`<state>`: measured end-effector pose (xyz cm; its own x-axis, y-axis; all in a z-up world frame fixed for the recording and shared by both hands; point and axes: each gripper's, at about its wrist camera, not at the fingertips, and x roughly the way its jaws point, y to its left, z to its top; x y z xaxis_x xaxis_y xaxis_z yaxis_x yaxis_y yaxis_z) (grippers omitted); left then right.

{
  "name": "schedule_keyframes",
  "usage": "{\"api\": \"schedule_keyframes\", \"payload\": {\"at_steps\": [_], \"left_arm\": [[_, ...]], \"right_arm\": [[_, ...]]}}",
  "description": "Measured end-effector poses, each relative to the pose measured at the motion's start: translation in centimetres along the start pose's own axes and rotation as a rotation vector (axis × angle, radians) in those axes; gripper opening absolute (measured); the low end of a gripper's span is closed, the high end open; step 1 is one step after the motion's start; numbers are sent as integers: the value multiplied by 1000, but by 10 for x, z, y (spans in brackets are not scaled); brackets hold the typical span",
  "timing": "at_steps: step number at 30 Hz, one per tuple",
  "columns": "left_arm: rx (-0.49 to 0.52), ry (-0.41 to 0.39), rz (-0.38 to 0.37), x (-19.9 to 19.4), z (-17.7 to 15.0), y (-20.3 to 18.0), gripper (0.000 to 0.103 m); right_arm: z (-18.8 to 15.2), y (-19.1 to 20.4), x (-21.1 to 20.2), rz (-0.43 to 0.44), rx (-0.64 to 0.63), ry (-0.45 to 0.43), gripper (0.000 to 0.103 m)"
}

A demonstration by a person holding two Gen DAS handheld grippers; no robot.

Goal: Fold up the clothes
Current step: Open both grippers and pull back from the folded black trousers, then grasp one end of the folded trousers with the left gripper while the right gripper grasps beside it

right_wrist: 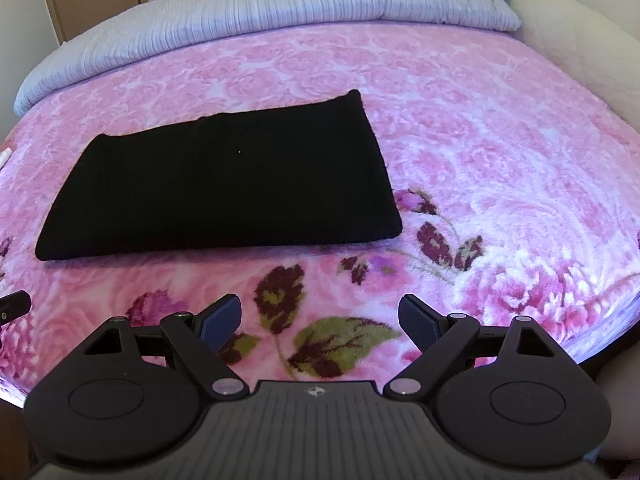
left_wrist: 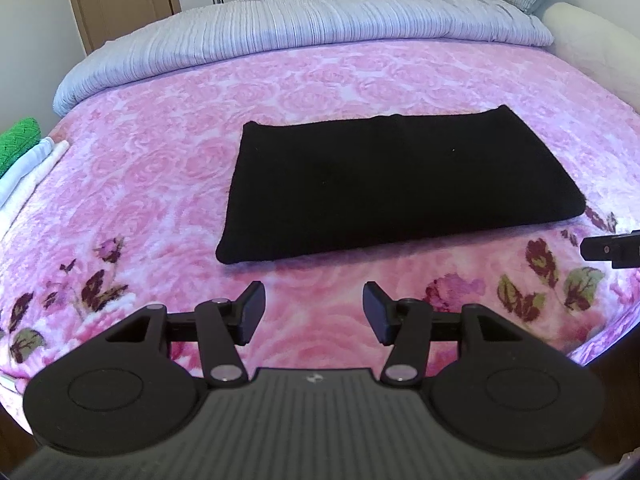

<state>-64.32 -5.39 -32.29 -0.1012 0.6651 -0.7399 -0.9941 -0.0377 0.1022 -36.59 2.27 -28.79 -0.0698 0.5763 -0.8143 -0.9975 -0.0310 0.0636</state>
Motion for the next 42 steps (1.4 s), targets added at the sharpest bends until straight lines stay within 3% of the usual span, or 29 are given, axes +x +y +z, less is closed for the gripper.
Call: {"api": "schedule_keyframes", "payload": {"at_steps": [6,10,13,17,19,23,26,31,35,39,42], "left_arm": [[-4,19,-24,23,12,8,55],[-20,9,-34,39,23,18,57],[-26,-5,-31,55,35,25,57],[-17,-20,-33,85,48,28,57],[-3,14,-13,104,49,28,57],[4,47,-14,119,44,33,60],[13,52,-21,118,41,38,59],[27,43,-33,109,39,45,58],[14,37,-64,110,42,50,58],[7,37,-100,120,44,57,57],[18,43,-147,133,39,60,58]], "right_arm": [[10,-9,20,22,38,22,88],[16,-33,32,132,199,0,88],[20,-48,36,185,296,-41,81],[33,-47,45,125,254,-89,68],[38,-47,54,129,241,-103,64],[40,-46,85,110,229,-45,60],[35,-51,85,117,261,-51,56],[20,-80,69,239,498,-50,62],[3,-100,88,374,736,-4,64],[-1,-110,107,451,903,-24,64],[4,-106,118,454,946,-36,62]]}}
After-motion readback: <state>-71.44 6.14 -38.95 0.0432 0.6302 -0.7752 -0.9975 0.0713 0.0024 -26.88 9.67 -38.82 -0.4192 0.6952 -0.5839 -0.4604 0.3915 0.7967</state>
